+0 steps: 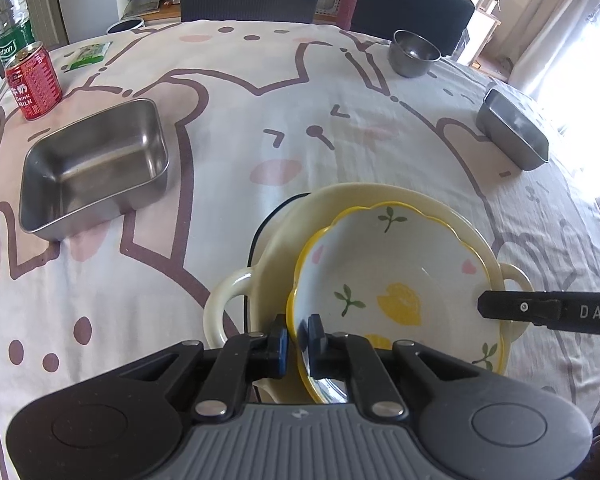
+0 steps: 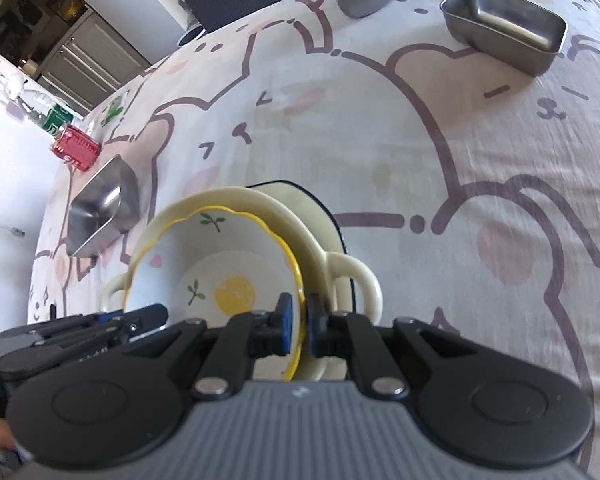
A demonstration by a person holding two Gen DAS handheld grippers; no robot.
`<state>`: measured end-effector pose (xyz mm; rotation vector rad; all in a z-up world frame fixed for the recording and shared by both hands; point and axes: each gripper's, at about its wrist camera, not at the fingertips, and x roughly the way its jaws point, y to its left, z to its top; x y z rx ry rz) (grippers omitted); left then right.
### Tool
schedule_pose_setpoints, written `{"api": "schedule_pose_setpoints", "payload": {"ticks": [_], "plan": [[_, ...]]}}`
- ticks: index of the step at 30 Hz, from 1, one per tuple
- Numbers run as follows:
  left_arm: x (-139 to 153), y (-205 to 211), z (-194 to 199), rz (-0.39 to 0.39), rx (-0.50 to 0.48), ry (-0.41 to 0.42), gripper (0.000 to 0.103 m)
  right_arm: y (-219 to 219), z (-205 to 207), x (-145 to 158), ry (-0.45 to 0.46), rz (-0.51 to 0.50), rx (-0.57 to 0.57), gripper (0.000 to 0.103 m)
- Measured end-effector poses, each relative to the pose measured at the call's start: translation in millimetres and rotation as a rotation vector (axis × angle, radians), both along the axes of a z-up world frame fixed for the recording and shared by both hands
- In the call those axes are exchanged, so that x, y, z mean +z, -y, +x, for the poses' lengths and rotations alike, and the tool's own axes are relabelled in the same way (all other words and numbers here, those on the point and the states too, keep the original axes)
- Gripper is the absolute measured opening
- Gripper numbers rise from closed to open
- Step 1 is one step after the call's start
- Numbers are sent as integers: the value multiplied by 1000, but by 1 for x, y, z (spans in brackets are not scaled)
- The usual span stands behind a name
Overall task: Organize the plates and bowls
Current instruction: 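Lower the flower-print bowl into the cream bowl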
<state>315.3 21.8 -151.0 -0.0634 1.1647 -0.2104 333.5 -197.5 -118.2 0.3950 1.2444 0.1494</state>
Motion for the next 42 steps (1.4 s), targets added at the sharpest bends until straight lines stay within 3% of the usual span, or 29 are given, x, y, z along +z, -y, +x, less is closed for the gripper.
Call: {"api": "schedule_pose_setpoints", "payload": {"ticks": [42], "plan": [[22,-7,-17,23,20,26,15,-1,-13,9,34,-19,45,11]]}}
